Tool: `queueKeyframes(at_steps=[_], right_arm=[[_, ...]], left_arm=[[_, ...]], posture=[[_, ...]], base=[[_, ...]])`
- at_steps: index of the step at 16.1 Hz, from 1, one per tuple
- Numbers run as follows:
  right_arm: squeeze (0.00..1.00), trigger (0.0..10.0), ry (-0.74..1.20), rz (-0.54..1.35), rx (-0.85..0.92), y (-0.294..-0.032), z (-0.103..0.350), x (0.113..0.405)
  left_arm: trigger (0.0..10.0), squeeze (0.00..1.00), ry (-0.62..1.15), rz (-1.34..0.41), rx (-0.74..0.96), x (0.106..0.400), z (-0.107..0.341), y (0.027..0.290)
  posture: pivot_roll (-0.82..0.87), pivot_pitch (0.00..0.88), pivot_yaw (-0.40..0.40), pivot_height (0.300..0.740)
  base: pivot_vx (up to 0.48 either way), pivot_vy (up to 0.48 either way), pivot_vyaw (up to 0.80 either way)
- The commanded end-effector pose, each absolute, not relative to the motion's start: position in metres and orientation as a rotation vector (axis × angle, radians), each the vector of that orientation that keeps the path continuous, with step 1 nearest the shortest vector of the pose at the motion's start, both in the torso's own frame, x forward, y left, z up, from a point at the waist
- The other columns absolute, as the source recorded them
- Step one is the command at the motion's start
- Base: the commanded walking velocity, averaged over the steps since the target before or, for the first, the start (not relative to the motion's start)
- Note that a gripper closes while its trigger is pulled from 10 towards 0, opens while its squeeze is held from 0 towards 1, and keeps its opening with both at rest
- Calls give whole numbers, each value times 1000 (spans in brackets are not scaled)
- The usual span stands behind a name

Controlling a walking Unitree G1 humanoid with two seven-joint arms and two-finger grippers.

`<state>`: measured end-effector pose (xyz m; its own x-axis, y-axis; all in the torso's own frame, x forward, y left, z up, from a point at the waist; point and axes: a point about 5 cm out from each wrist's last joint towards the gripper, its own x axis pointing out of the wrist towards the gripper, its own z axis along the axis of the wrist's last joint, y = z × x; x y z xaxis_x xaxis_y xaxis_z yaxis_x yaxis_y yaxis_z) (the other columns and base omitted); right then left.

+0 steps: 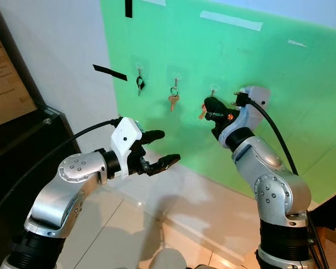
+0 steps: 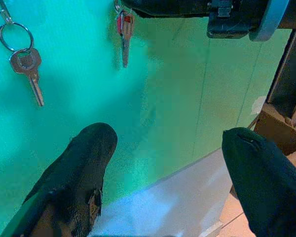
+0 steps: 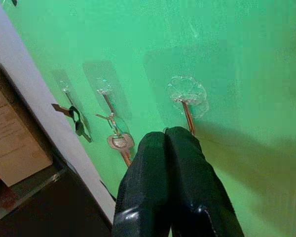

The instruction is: Hang keys on a hook

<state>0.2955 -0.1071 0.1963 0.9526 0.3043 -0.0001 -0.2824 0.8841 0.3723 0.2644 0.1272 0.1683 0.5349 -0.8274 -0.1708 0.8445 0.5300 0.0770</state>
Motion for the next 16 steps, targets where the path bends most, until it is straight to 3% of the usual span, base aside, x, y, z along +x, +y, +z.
queueKeyframes(at_steps=[1, 8, 12, 16], right_arm=[[0, 10000, 81, 273, 370, -114, 191, 295], [0, 10000, 177, 327, 320, -103, 176, 288], [0, 10000, 11, 356, 413, -105, 201, 288], [0, 10000, 11, 417, 279, -110, 207, 286]], left_arm=[[10000, 0, 102, -1006, 171, 262, 171, 127], [10000, 0, 108, -1011, 174, 262, 170, 126], [10000, 0, 108, -1010, 174, 262, 171, 127], [10000, 0, 114, -1011, 174, 263, 170, 127]], posture=[[-8, 0, -52, 740], [-8, 0, -52, 740], [-4, 0, -54, 740], [-15, 0, -44, 740]], base=[[0, 0, 0], [0, 0, 0], [0, 0, 0], [0, 0, 0]])
